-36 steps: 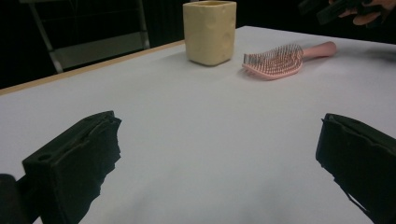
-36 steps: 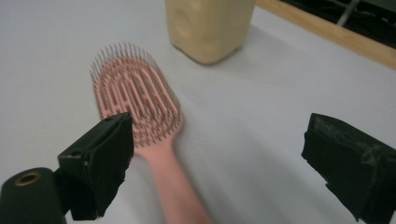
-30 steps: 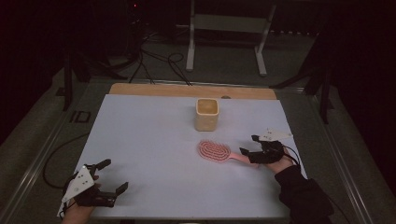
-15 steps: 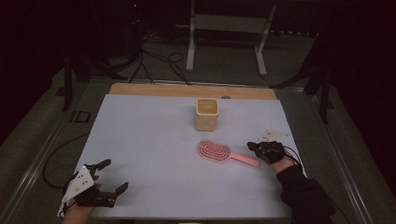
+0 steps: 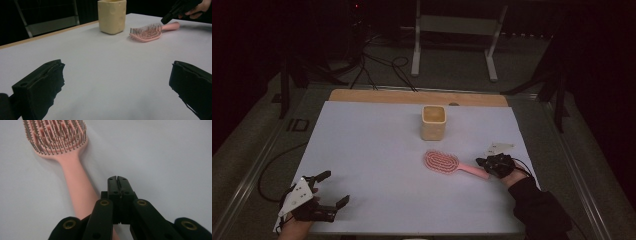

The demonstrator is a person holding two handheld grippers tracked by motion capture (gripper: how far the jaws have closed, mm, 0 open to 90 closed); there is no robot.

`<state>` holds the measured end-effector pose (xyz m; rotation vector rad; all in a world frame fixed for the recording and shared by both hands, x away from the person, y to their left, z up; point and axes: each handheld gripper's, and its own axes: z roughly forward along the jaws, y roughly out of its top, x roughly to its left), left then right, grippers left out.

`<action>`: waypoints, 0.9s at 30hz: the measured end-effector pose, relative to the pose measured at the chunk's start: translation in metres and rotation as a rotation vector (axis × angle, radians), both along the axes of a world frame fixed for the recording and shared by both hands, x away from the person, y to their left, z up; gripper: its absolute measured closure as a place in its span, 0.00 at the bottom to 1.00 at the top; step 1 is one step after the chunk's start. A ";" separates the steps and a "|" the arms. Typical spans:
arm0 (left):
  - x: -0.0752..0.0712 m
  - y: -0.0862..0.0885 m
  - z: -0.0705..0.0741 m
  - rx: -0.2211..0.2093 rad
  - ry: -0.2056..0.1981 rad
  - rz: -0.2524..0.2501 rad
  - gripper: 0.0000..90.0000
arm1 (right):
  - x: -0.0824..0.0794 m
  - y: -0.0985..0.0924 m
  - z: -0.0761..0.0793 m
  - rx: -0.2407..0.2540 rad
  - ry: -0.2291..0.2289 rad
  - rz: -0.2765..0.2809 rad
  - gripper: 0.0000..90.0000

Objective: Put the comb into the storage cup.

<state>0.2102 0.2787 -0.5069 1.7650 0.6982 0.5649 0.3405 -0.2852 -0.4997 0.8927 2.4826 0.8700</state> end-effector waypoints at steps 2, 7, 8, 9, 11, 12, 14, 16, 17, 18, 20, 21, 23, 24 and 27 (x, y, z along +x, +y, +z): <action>0.000 0.000 0.000 -0.002 -0.001 0.000 0.00 | 0.000 -0.001 0.000 -0.003 0.002 0.003 1.00; 0.000 0.000 0.000 0.003 -0.001 -0.001 0.00 | -0.002 0.000 -0.005 -0.010 0.024 0.008 1.00; 0.000 0.000 0.000 0.004 0.001 -0.001 0.00 | -0.002 -0.001 -0.005 -0.008 0.026 0.010 1.00; 0.001 0.000 0.000 0.004 0.002 0.000 0.00 | -0.003 -0.001 -0.005 -0.005 0.029 0.009 1.00; 0.000 0.000 0.000 0.004 0.001 0.000 0.00 | -0.003 -0.001 -0.005 -0.008 0.031 0.012 1.00; 0.000 0.000 0.000 0.003 -0.001 0.000 0.00 | -0.004 -0.001 -0.005 -0.009 0.028 0.013 1.00; 0.000 0.000 0.000 0.003 -0.001 -0.001 0.00 | -0.007 0.000 -0.005 -0.009 0.035 0.020 1.00; 0.000 0.000 0.000 0.003 0.001 0.000 0.00 | -0.011 0.001 -0.005 -0.012 0.033 0.023 1.00; 0.000 0.000 0.000 0.002 -0.001 0.000 0.00 | -0.012 0.002 -0.005 -0.010 0.034 0.023 1.00; 0.000 0.000 0.000 0.002 -0.001 0.001 0.00 | -0.014 0.002 -0.005 -0.012 0.033 0.026 1.00; 0.000 0.000 0.000 0.003 0.000 0.000 0.00 | -0.015 0.002 -0.005 -0.012 0.036 0.025 1.00; 0.000 0.000 0.000 0.005 0.001 0.000 0.00 | -0.019 0.002 -0.005 -0.003 0.040 0.027 1.00; -0.001 0.000 0.000 0.001 -0.002 0.002 0.00 | -0.020 0.003 -0.005 0.002 0.043 0.027 1.00; -0.001 0.000 0.000 0.001 -0.003 0.003 0.00 | -0.022 0.003 -0.005 0.003 0.045 0.032 1.00; 0.000 0.000 0.000 0.003 0.000 0.001 0.00 | -0.026 0.005 -0.006 0.004 0.051 0.034 1.00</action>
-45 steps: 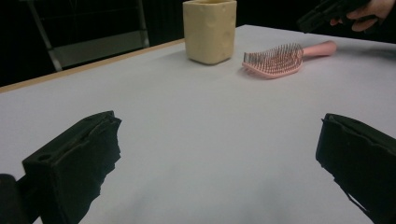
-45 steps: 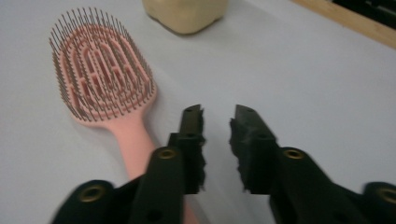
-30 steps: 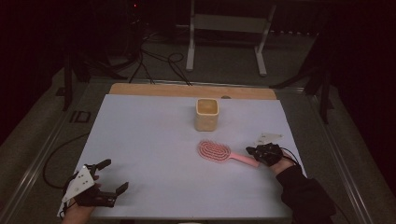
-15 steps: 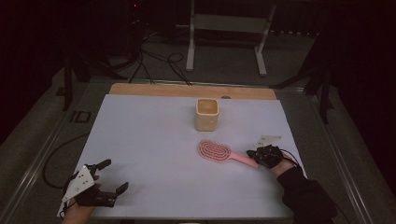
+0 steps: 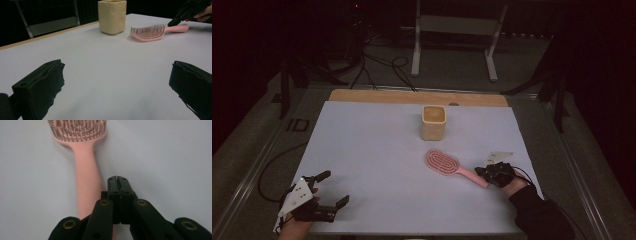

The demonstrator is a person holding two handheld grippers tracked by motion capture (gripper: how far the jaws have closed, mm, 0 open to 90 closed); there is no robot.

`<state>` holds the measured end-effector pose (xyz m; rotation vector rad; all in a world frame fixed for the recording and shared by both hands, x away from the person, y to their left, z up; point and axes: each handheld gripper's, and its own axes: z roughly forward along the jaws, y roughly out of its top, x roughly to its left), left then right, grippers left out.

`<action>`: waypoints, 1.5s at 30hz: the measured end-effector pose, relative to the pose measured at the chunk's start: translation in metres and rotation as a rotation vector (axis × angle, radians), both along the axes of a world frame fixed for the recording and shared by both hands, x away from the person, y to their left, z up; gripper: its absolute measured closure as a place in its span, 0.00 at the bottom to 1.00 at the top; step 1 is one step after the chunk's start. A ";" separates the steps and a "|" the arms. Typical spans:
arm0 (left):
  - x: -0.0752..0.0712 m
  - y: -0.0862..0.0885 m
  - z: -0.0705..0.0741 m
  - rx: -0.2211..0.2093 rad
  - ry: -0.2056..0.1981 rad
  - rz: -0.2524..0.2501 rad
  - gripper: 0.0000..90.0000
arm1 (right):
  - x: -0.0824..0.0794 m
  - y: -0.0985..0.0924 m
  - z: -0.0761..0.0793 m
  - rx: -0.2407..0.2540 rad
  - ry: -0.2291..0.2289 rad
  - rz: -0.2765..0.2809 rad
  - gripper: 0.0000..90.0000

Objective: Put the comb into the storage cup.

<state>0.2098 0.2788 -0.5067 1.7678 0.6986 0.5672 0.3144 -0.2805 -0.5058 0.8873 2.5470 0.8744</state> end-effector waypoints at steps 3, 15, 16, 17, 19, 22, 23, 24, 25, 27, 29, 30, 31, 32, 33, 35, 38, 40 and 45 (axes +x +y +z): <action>0.000 0.000 0.000 0.000 -0.003 0.000 0.00 | -0.007 0.003 -0.001 0.007 0.001 0.010 1.00; 0.000 0.000 0.000 0.000 -0.002 0.000 0.00 | -0.028 0.010 -0.001 0.029 0.022 0.022 1.00; 0.000 0.000 0.000 0.002 -0.002 0.001 0.00 | -0.030 0.011 -0.001 0.028 0.021 0.027 1.00; 0.000 0.000 0.000 0.003 -0.001 0.001 0.00 | -0.031 0.012 -0.001 0.029 0.023 0.027 1.00; 0.000 0.000 0.000 0.000 -0.002 0.002 0.00 | -0.034 0.015 -0.001 0.028 0.024 0.033 1.00; 0.000 0.000 0.000 0.004 -0.001 0.000 0.00 | -0.038 0.017 -0.001 0.036 0.028 0.044 1.00; 0.000 0.000 0.000 0.004 0.000 0.000 0.00 | -0.039 0.017 -0.002 0.040 0.028 0.044 1.00; 0.000 -0.001 0.000 0.000 -0.002 0.000 0.00 | -0.040 0.017 -0.002 0.043 0.030 0.043 1.00; 0.000 -0.001 0.000 0.002 -0.005 0.000 0.00 | -0.040 0.018 -0.002 0.042 0.030 0.046 1.00; 0.000 0.000 0.000 0.001 -0.003 0.001 0.00 | -0.042 0.019 -0.002 0.042 0.030 0.049 1.00; 0.000 0.000 0.000 0.004 -0.002 0.001 0.00 | -0.044 0.020 -0.002 0.042 0.032 0.054 1.00; 0.000 -0.001 0.000 0.001 -0.004 0.001 0.00 | -0.045 0.021 -0.002 0.044 0.033 0.056 1.00; 0.000 -0.001 0.000 0.000 -0.005 0.001 0.00 | -0.046 0.023 -0.003 0.043 0.038 0.063 1.00; 0.000 -0.001 0.000 0.003 -0.004 0.000 0.00 | -0.046 0.023 -0.003 0.043 0.038 0.063 1.00; 0.000 -0.001 0.000 0.003 -0.003 0.000 0.00 | -0.047 0.024 -0.003 0.039 0.038 0.066 1.00; 0.000 -0.001 0.000 0.004 -0.002 0.000 0.00 | -0.048 0.025 -0.002 0.039 0.041 0.073 1.00; 0.000 -0.001 0.000 0.003 -0.004 -0.002 0.00 | -0.050 0.028 -0.002 0.035 0.040 0.088 1.00; 0.000 -0.001 0.000 0.004 -0.002 -0.001 0.00 | -0.050 0.028 -0.002 0.037 0.041 0.088 1.00; 0.000 -0.001 0.000 0.005 -0.002 0.000 0.00 | -0.049 0.026 0.002 0.034 0.029 0.061 1.00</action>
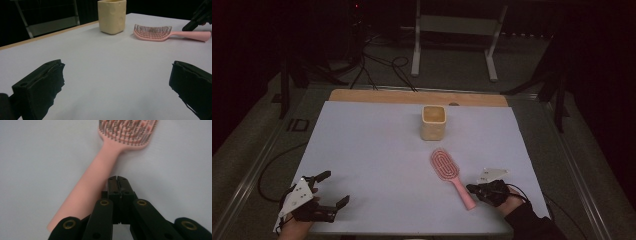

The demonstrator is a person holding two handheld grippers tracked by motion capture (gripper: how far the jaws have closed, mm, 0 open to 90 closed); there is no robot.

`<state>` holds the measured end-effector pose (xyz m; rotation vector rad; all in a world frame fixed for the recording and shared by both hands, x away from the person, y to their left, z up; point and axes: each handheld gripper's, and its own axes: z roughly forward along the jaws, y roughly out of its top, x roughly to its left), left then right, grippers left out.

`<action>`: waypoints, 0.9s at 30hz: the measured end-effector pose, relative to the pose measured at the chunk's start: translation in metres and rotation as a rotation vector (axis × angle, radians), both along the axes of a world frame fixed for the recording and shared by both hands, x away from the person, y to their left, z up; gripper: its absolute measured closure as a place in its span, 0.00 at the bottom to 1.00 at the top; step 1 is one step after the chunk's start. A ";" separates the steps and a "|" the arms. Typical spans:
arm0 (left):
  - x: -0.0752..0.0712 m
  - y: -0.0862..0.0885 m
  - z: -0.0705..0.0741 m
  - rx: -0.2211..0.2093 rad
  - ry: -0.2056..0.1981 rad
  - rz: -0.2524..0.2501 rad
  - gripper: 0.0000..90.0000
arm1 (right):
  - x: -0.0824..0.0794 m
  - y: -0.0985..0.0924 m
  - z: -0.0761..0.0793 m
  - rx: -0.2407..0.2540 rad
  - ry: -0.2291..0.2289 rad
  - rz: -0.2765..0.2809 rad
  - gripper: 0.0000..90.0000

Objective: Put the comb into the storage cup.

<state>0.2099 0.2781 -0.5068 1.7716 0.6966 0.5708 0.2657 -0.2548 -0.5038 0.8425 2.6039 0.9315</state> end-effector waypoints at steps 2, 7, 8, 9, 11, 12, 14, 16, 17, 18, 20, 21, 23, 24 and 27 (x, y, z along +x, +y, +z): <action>0.000 0.000 0.000 0.001 -0.003 -0.002 0.00 | 0.001 -0.001 0.003 -0.001 -0.015 -0.020 1.00; 0.000 0.000 0.000 -0.002 -0.001 0.000 0.00 | 0.002 -0.005 0.013 -0.004 -0.044 -0.073 1.00; 0.000 0.000 0.000 -0.002 -0.003 -0.001 0.00 | 0.002 -0.006 0.016 -0.007 -0.049 -0.084 1.00; 0.000 0.000 0.000 -0.002 -0.003 -0.001 0.00 | 0.001 -0.006 0.019 -0.010 -0.052 -0.092 1.00; 0.000 0.000 0.000 -0.001 0.000 -0.001 0.00 | 0.001 -0.006 0.024 -0.009 -0.060 -0.107 1.00; 0.000 0.000 0.000 -0.001 0.000 -0.001 0.00 | 0.000 -0.006 0.027 -0.007 -0.062 -0.116 1.00; -0.001 0.000 0.000 -0.002 -0.003 -0.001 0.00 | 0.000 -0.005 0.032 0.004 -0.069 -0.123 1.00; 0.000 0.000 0.000 -0.002 -0.002 -0.002 0.00 | -0.001 -0.004 0.035 0.005 -0.074 -0.131 1.00; 0.000 0.000 0.000 -0.002 0.000 -0.001 0.00 | -0.003 -0.002 0.041 0.013 -0.084 -0.133 1.00; 0.000 0.000 0.000 -0.003 0.000 -0.002 0.00 | -0.004 0.001 0.047 0.019 -0.097 -0.142 0.99; 0.000 0.000 0.000 -0.002 -0.003 -0.002 0.00 | -0.005 0.002 0.051 0.026 -0.098 -0.149 0.98; 0.000 0.000 0.000 -0.004 -0.002 -0.003 0.00 | -0.006 0.004 0.054 0.030 -0.110 -0.152 0.98; 0.000 0.000 0.000 -0.003 0.000 -0.002 0.00 | -0.009 0.009 0.064 0.044 -0.128 -0.167 0.95; 0.000 0.000 0.000 -0.005 -0.001 -0.002 0.00 | -0.009 0.009 0.064 0.044 -0.128 -0.167 0.95; 0.000 0.000 0.000 -0.004 -0.002 -0.003 0.00 | -0.011 0.014 0.073 0.051 -0.142 -0.172 0.91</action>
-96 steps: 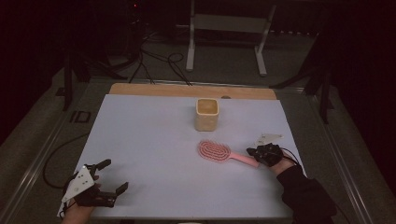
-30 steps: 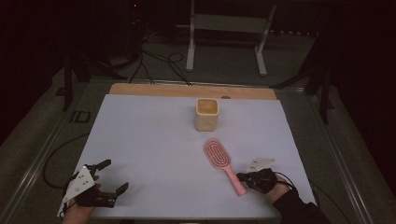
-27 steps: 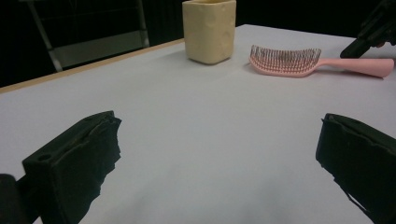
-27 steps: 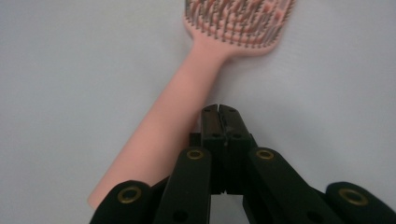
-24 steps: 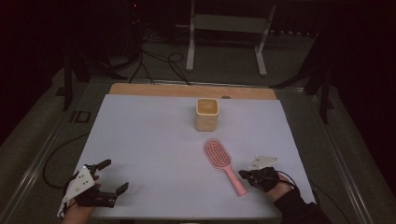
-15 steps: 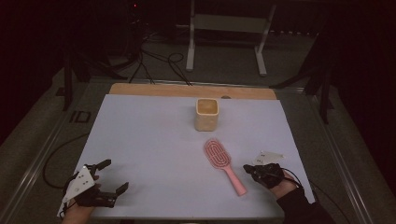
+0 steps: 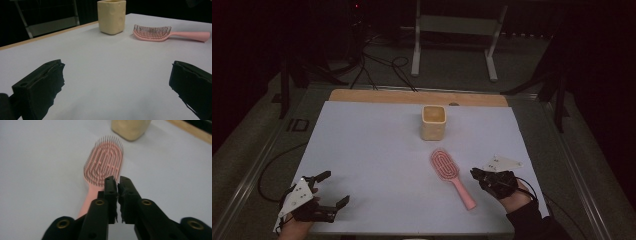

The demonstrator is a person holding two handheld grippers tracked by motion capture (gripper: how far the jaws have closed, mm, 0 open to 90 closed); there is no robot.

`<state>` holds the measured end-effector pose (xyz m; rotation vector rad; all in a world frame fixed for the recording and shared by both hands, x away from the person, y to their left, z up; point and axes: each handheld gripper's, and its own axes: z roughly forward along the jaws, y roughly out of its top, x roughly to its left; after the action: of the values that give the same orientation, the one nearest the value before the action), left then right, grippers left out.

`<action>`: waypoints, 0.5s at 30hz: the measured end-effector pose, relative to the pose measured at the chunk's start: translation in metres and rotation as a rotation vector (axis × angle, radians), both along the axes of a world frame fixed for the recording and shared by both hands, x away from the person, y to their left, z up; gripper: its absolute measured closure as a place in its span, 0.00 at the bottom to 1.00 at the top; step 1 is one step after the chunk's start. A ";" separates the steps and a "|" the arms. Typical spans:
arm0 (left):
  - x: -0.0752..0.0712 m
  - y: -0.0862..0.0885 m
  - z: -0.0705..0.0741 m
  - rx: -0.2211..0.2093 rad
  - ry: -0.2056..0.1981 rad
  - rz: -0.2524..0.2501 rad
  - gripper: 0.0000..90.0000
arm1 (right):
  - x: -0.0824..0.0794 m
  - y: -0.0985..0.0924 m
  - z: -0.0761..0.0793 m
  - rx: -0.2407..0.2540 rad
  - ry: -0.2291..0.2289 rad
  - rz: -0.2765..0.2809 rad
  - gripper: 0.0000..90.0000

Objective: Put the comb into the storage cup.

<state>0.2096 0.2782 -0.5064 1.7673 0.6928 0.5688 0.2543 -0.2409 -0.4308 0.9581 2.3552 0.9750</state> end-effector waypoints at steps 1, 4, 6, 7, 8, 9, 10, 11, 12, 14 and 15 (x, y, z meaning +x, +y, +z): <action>0.000 0.000 0.000 -0.002 0.003 0.002 0.00 | -0.001 0.002 0.002 0.004 -0.001 0.002 0.89; 0.000 0.000 0.000 0.000 0.001 0.002 0.00 | 0.000 0.007 0.007 0.017 0.009 0.003 0.79; 0.000 0.000 0.000 -0.003 0.002 0.001 0.00 | 0.000 0.010 0.008 0.019 0.016 0.005 0.68; 0.000 0.000 0.000 -0.002 0.003 0.002 0.00 | 0.001 0.011 0.009 0.021 0.019 0.002 0.63; 0.000 0.000 0.000 -0.001 0.004 0.001 0.00 | 0.001 0.012 0.009 0.023 0.020 0.002 0.58; 0.000 0.000 0.000 -0.001 0.002 0.001 0.00 | 0.001 0.013 0.009 0.026 0.021 0.006 0.52; 0.000 0.000 0.000 -0.001 0.001 0.001 0.00 | 0.001 0.015 0.009 0.033 0.019 0.005 0.47; 0.000 0.000 0.000 -0.003 0.003 0.001 0.00 | 0.001 0.016 0.010 0.036 0.019 0.001 0.43; 0.000 0.000 0.000 0.000 0.004 -0.001 0.00 | 0.001 0.017 0.010 0.037 0.014 0.005 0.38; 0.000 0.000 -0.001 0.001 0.005 -0.003 0.00 | 0.002 0.020 0.009 0.042 0.014 0.002 0.32; 0.000 0.000 0.000 0.001 0.004 -0.004 0.00 | 0.002 0.021 0.009 0.050 0.020 0.005 0.29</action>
<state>0.2094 0.2778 -0.5068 1.7704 0.6916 0.5636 0.2565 -0.2202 -0.4221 0.9854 2.3610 1.0351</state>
